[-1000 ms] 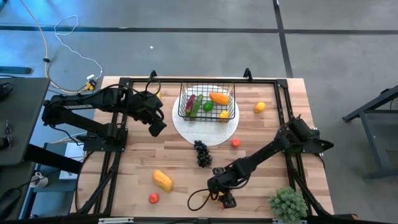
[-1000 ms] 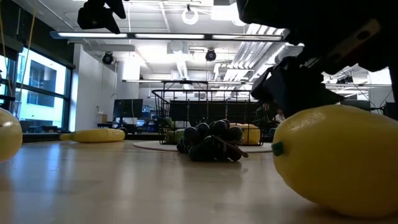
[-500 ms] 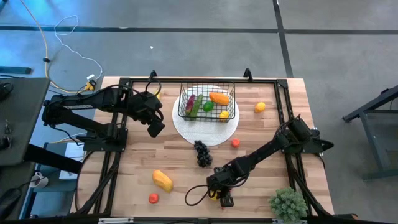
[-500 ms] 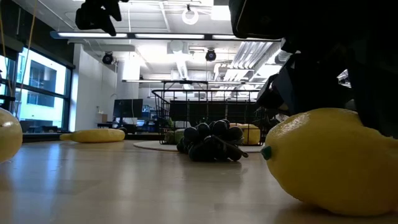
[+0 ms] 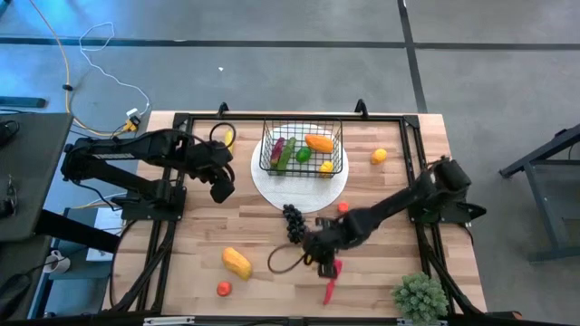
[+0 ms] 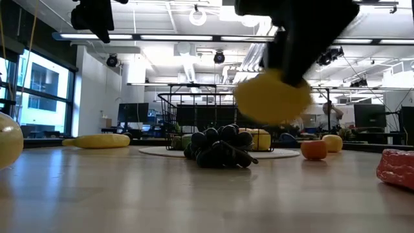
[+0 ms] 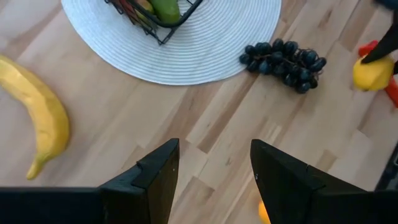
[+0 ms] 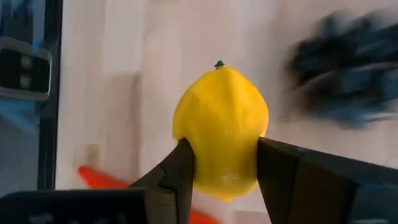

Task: Build produce basket
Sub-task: Put the bottom yellow lemon into the wire basket

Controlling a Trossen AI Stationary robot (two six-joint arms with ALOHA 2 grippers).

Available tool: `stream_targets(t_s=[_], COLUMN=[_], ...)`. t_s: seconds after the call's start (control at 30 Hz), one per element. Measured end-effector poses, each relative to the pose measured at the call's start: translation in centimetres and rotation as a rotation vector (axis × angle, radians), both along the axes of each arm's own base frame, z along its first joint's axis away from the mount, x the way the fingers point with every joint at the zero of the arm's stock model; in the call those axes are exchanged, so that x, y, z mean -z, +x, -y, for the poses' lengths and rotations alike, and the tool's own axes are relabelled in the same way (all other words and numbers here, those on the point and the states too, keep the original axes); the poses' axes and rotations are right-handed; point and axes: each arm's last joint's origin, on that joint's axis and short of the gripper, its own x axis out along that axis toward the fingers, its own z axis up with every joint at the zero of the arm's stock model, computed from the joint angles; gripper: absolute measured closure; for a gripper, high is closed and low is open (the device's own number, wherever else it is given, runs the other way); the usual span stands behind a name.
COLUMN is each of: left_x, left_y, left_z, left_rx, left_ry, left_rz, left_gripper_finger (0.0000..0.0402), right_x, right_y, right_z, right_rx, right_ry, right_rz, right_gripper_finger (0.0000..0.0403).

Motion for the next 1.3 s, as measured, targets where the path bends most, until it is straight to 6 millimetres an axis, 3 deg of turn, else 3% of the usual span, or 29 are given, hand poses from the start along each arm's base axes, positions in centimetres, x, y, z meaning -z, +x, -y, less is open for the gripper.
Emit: stream_targets(t_s=[0.47, 0.7, 1.07, 1.3], left_x=[0.0, 0.1, 0.3, 0.5], left_y=[0.0, 0.0, 0.3, 0.6], left_z=[0.5, 0.6, 0.6, 0.6], left_rx=[0.008, 0.051, 0.104, 0.055], left_ry=[0.001, -0.007, -0.021, -0.046], left_rz=[-0.008, -0.016, -0.029, -0.033], left_gripper_finger=[0.0216, 0.0216, 0.0216, 0.021], right_x=[-8.9, -11.6, -11.1, -7.9], right_y=[-1.9, -3.8, -4.6, -3.4], right_z=[12.7, 18.4, 24.3, 26.5], right_rx=[0.314, 0.459, 0.55, 0.479], right_ry=[-0.183, -0.27, -0.34, -0.316], right_rz=[0.222, 0.298, 0.254, 0.132], right_gripper_finger=[0.0291, 0.0291, 0.0291, 0.0291])
